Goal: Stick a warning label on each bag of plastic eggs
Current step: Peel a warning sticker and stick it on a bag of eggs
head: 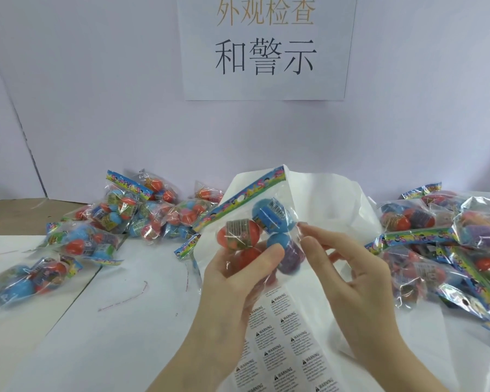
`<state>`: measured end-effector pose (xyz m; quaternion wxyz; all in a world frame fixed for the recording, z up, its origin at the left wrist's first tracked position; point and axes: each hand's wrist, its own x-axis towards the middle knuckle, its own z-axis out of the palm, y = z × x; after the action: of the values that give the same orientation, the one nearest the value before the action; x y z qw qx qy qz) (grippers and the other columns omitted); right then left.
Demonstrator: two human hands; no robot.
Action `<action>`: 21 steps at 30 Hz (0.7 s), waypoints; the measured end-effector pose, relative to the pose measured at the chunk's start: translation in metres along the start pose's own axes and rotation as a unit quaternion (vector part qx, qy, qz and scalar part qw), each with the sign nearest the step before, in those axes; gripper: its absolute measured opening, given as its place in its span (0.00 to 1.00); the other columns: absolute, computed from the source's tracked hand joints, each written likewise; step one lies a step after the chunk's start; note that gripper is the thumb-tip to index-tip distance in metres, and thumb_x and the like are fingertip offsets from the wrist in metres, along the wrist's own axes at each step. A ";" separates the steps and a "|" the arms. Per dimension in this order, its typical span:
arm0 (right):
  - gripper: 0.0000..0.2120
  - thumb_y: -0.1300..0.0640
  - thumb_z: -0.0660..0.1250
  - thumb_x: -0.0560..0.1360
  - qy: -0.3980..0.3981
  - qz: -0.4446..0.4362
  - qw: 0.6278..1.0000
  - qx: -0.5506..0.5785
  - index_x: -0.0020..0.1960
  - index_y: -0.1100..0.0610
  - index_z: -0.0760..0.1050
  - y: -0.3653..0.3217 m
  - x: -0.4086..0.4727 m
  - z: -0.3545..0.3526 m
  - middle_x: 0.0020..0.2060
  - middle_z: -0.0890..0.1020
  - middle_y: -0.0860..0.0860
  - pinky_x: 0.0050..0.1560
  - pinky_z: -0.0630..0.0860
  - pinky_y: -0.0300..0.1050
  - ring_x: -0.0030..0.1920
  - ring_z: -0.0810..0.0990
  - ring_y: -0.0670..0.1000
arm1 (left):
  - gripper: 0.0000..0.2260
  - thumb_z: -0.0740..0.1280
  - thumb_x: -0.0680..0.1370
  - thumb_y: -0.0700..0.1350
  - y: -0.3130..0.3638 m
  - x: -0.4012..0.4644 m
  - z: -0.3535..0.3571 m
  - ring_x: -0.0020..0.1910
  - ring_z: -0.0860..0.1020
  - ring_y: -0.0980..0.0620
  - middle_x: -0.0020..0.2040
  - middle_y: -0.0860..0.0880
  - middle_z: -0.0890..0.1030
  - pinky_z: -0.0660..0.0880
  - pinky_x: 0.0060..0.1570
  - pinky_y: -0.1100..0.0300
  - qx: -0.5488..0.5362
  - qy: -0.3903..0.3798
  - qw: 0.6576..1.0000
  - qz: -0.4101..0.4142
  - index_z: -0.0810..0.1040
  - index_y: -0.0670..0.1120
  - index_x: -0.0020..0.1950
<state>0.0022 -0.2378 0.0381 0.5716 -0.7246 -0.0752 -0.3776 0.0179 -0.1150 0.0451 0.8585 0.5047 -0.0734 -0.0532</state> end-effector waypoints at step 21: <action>0.16 0.67 0.70 0.71 0.012 0.001 0.999 -0.040 0.36 0.46 0.74 0.006 0.001 -0.004 0.36 0.79 0.34 0.37 0.68 0.27 0.38 0.75 0.39 | 0.21 0.74 0.51 0.51 -0.002 0.001 0.003 0.29 0.78 0.57 0.32 0.50 0.81 0.75 0.31 0.68 0.049 0.028 0.998 0.007 0.84 0.44 0.41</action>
<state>0.0039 -0.2439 0.0348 0.5432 -0.7426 -0.0524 -0.3881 0.0179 -0.1186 0.0449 0.8347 0.5472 -0.0552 -0.0290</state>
